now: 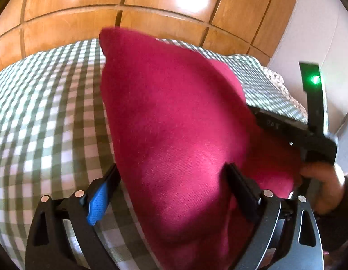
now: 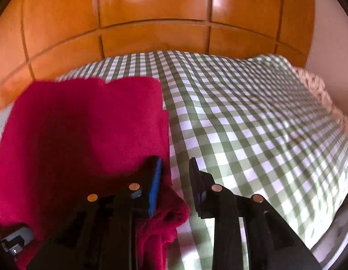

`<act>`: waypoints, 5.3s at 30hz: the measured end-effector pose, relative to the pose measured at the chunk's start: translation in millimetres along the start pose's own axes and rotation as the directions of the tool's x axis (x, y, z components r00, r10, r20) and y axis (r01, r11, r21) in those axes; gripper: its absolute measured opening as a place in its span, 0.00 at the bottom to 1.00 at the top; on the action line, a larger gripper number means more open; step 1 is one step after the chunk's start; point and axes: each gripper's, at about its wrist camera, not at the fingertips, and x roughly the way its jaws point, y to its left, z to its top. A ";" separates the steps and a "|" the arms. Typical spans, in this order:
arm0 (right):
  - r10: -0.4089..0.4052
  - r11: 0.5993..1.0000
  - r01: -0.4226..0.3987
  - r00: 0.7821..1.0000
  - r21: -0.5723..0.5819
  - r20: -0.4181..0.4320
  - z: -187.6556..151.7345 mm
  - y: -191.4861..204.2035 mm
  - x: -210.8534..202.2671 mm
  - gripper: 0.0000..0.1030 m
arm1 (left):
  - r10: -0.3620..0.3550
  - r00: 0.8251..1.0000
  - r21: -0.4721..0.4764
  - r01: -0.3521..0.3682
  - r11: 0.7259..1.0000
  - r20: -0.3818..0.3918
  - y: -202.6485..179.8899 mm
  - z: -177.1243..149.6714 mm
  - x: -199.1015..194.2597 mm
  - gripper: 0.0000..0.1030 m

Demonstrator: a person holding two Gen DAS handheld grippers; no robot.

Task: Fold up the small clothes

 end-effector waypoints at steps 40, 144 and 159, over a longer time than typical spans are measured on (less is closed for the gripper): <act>0.522 0.831 -0.453 0.836 0.323 -0.169 -21.5 -27.2 -6.4 0.93 | -0.160 0.981 -0.192 0.138 0.972 -0.107 36.1 -11.2 13.5 0.97; 0.279 0.937 -0.209 0.930 -0.279 0.240 4.8 247.5 9.8 0.98 | 0.689 0.629 -0.380 -0.576 0.724 0.359 204.4 10.1 -103.6 0.96; 0.286 0.936 -0.200 0.913 -0.290 0.290 -20.8 244.8 -23.6 0.98 | 0.783 0.480 -0.392 -0.682 0.617 0.396 174.7 -15.8 -118.4 0.96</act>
